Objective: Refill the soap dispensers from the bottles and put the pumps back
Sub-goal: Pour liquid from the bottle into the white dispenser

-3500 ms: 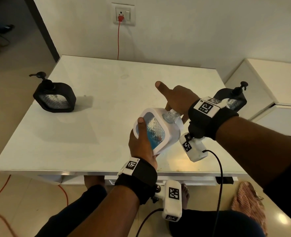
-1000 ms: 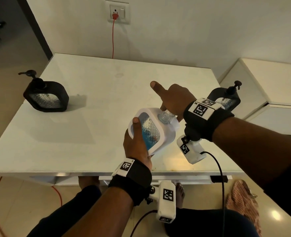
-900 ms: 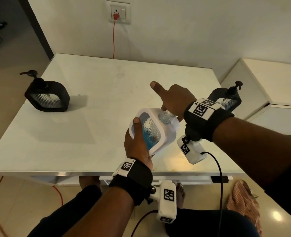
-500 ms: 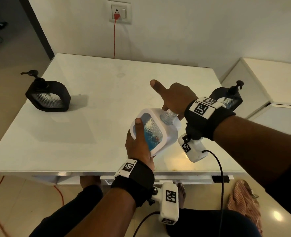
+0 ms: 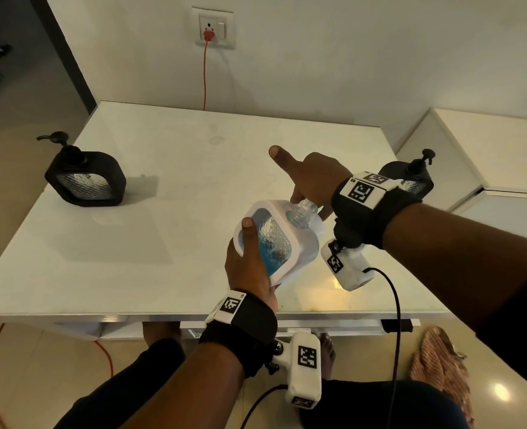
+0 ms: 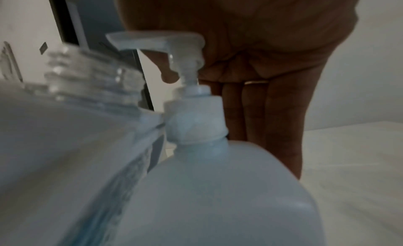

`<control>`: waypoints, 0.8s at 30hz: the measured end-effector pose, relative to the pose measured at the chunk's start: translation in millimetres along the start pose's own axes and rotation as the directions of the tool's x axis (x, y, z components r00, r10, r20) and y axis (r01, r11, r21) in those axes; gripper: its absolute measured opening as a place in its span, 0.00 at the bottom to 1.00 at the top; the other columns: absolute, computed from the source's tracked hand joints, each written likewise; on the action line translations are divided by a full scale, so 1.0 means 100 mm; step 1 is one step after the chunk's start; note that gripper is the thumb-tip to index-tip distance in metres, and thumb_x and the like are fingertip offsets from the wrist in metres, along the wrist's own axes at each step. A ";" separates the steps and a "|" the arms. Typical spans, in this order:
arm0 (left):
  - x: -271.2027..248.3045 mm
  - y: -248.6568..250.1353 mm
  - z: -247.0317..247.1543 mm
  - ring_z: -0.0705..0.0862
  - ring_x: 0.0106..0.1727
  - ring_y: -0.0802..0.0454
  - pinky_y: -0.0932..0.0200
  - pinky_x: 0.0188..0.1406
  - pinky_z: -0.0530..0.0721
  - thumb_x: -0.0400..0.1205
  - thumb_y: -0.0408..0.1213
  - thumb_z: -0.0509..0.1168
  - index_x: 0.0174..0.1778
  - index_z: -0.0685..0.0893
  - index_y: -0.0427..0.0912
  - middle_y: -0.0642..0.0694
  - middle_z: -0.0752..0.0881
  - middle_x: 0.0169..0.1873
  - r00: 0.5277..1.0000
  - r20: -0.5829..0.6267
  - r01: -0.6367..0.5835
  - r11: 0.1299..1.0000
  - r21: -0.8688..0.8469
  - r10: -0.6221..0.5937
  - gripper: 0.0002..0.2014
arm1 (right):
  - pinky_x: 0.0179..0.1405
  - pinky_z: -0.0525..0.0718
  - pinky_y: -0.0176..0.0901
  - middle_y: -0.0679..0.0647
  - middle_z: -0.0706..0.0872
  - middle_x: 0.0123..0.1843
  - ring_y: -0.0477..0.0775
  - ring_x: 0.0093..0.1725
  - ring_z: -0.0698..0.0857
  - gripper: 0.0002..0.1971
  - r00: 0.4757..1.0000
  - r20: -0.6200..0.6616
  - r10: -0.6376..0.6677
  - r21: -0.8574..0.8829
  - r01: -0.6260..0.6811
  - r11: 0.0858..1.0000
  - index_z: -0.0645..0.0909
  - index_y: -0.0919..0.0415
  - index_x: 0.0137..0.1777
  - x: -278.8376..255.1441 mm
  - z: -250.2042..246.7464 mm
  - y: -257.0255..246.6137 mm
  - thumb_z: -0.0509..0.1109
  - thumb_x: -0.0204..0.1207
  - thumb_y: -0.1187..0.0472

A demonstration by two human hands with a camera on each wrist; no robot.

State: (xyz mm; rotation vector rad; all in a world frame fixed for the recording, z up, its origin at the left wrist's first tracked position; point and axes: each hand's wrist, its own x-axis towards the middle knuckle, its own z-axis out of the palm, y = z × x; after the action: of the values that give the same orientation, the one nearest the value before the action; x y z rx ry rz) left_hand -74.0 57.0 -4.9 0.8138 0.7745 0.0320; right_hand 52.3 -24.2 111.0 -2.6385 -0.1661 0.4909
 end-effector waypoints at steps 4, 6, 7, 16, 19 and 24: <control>0.03 -0.01 0.00 0.89 0.64 0.39 0.30 0.62 0.91 0.83 0.69 0.65 0.68 0.83 0.62 0.47 0.90 0.64 1.000 0.009 -0.024 1.000 0.016 0.024 0.23 | 0.54 0.90 0.60 0.57 0.93 0.42 0.60 0.37 0.88 0.49 0.996 -0.090 -0.019 -0.094 0.011 0.996 0.89 0.66 0.43 0.04 0.09 0.03 0.46 0.77 0.20; 0.04 -0.02 0.01 0.89 0.64 0.39 0.31 0.62 0.91 0.82 0.70 0.65 0.67 0.84 0.63 0.48 0.91 0.63 1.000 0.012 -0.018 1.000 0.015 0.018 0.23 | 0.54 0.90 0.60 0.56 0.92 0.42 0.60 0.36 0.88 0.47 0.992 -0.126 -0.021 -0.115 0.007 0.993 0.87 0.64 0.41 0.05 0.12 0.06 0.46 0.76 0.20; 0.04 -0.02 0.01 0.89 0.64 0.39 0.31 0.62 0.91 0.82 0.70 0.65 0.67 0.84 0.63 0.48 0.91 0.63 1.000 0.011 -0.012 1.000 0.011 0.012 0.23 | 0.53 0.90 0.60 0.56 0.92 0.42 0.60 0.36 0.88 0.47 0.991 -0.135 -0.021 -0.117 0.005 0.993 0.87 0.64 0.41 0.05 0.13 0.07 0.46 0.77 0.20; 0.03 -0.01 0.00 0.89 0.64 0.41 0.38 0.59 0.91 0.82 0.68 0.66 0.69 0.82 0.62 0.48 0.89 0.64 1.000 -0.009 0.004 1.000 -0.008 -0.004 0.22 | 0.54 0.89 0.60 0.56 0.93 0.41 0.58 0.41 0.89 0.48 1.000 0.002 -0.005 -0.005 0.005 1.000 0.88 0.65 0.39 0.01 -0.02 0.00 0.44 0.78 0.21; 0.04 -0.03 0.00 0.89 0.65 0.39 0.32 0.62 0.90 0.81 0.70 0.66 0.71 0.82 0.62 0.47 0.89 0.65 1.000 0.000 0.003 1.000 0.002 -0.003 0.26 | 0.54 0.89 0.59 0.56 0.93 0.41 0.58 0.37 0.88 0.49 0.998 -0.059 -0.011 -0.066 0.007 0.998 0.89 0.65 0.39 0.01 0.04 0.02 0.45 0.77 0.20; 0.06 -0.04 0.00 0.90 0.63 0.40 0.33 0.60 0.92 0.81 0.70 0.66 0.71 0.82 0.62 0.47 0.90 0.65 1.000 -0.005 -0.020 1.000 0.002 0.020 0.26 | 0.52 0.90 0.58 0.57 0.91 0.37 0.57 0.29 0.84 0.48 0.983 -0.176 -0.055 -0.157 0.027 0.987 0.88 0.66 0.39 0.04 0.11 0.06 0.46 0.77 0.20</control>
State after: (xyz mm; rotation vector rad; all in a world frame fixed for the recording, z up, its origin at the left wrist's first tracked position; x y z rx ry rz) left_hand -70.5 55.7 -11.6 0.8237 0.7711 0.0515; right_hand 51.9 -24.1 97.9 -2.8065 -0.2084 0.2311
